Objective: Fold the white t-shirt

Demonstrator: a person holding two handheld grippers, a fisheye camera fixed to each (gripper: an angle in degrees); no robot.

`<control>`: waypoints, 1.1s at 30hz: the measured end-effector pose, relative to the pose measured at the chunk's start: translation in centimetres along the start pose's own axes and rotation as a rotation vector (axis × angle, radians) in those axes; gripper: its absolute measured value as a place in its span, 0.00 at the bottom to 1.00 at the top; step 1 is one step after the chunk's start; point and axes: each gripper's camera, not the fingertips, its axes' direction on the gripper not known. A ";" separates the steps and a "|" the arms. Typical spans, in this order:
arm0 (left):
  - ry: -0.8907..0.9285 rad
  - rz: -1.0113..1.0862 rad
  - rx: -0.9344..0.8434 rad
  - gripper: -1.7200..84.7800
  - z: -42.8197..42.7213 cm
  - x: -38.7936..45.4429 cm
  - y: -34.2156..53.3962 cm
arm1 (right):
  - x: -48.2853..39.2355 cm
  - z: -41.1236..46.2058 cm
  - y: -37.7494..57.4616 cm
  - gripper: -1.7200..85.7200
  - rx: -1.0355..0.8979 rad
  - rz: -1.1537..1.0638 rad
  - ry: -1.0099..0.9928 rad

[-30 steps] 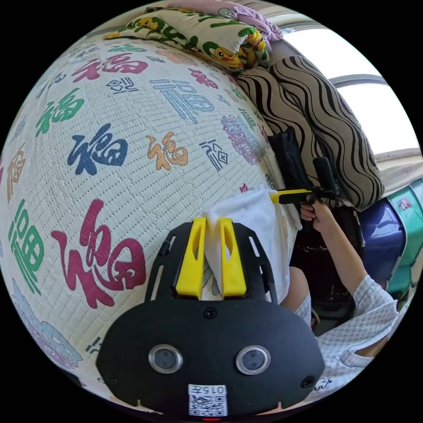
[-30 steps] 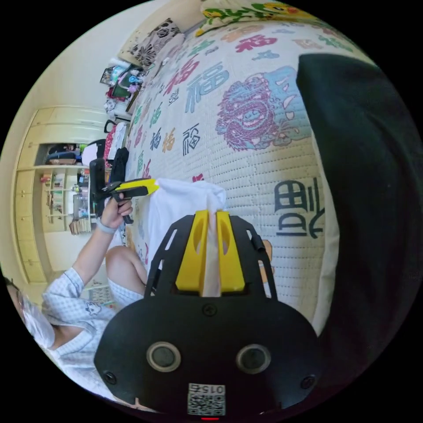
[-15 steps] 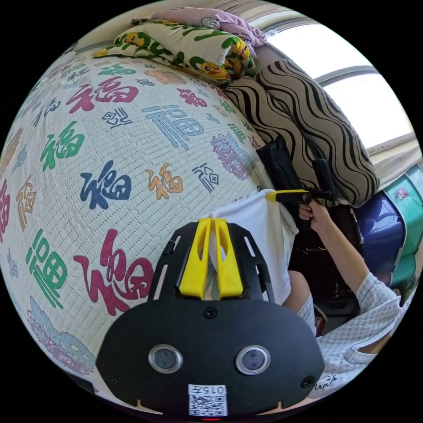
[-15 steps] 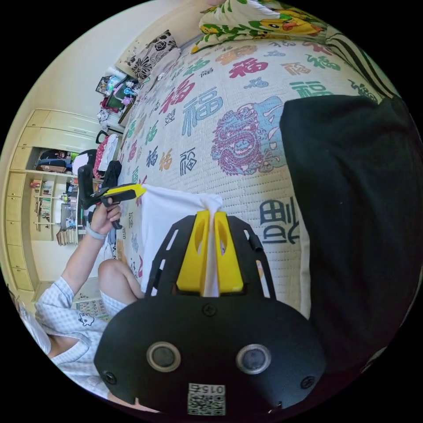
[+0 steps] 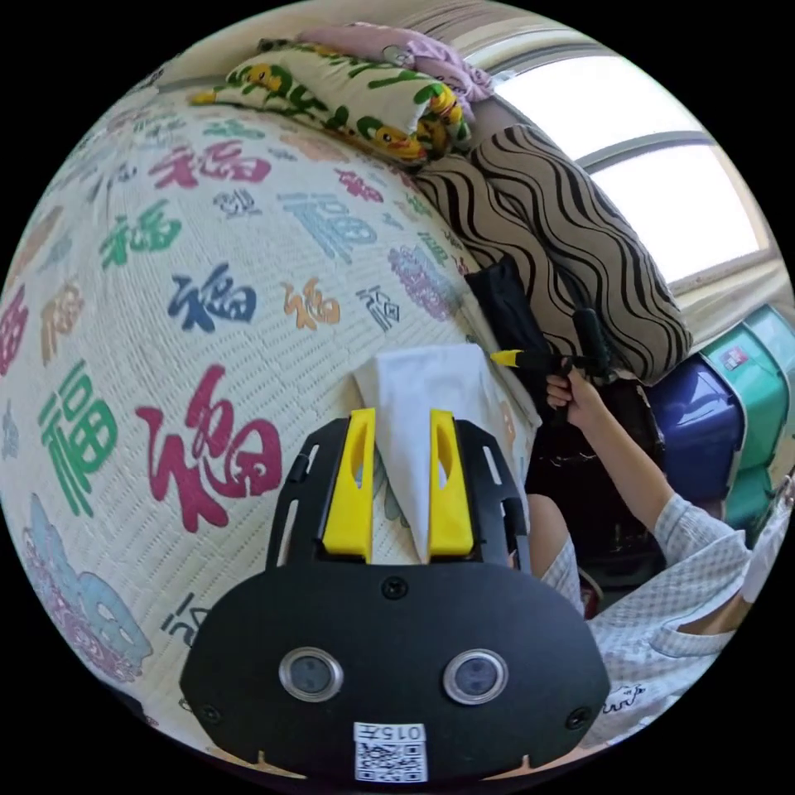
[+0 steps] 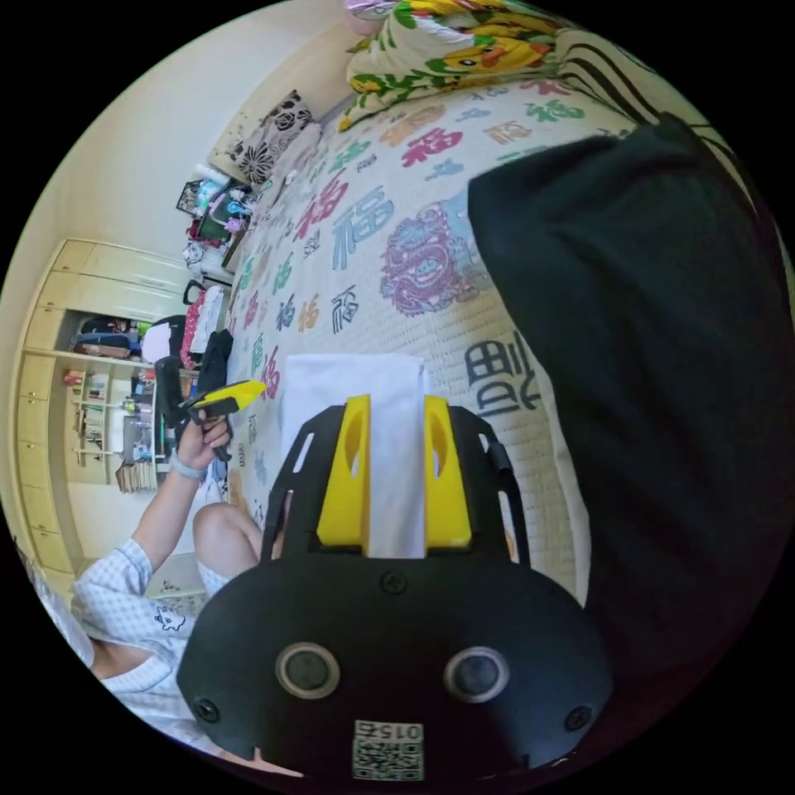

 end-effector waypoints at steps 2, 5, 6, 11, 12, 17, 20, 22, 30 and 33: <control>0.069 -0.044 -0.062 0.14 2.1 -1.0 0.9 | 0.9 0.7 0.2 0.15 -0.052 0.026 -0.078; 0.079 -0.054 -0.083 0.15 4.3 -0.9 1.2 | 1.1 1.7 0.2 0.15 -0.098 0.051 -0.141; 0.091 -0.053 -0.074 0.15 4.6 -0.7 1.1 | 1.0 1.8 0.2 0.14 -0.097 0.052 -0.137; 0.018 -0.045 -0.077 0.10 6.6 1.5 -0.5 | -0.8 1.0 0.7 0.07 -0.112 0.004 -0.077; 0.012 -0.050 -0.076 0.09 6.6 1.7 -0.5 | -0.9 0.9 0.8 0.07 -0.119 -0.003 -0.099; 0.062 0.014 -0.009 0.05 3.9 6.0 0.8 | -3.6 -3.2 3.4 0.04 -0.040 -0.032 -0.173; 0.047 0.166 0.083 0.04 -0.2 12.3 2.5 | -7.3 -8.8 6.8 0.03 0.053 -0.158 -0.154; 0.054 0.259 0.162 0.04 -3.0 16.7 3.9 | -9.6 -12.9 9.7 0.03 0.131 -0.232 -0.120; 0.104 0.571 0.442 0.03 -10.0 34.2 6.9 | -17.5 -30.8 21.2 0.03 0.484 -0.373 0.063; 0.110 0.647 0.537 0.03 -10.3 39.8 6.2 | -20.2 -36.2 23.6 0.03 0.584 -0.361 0.211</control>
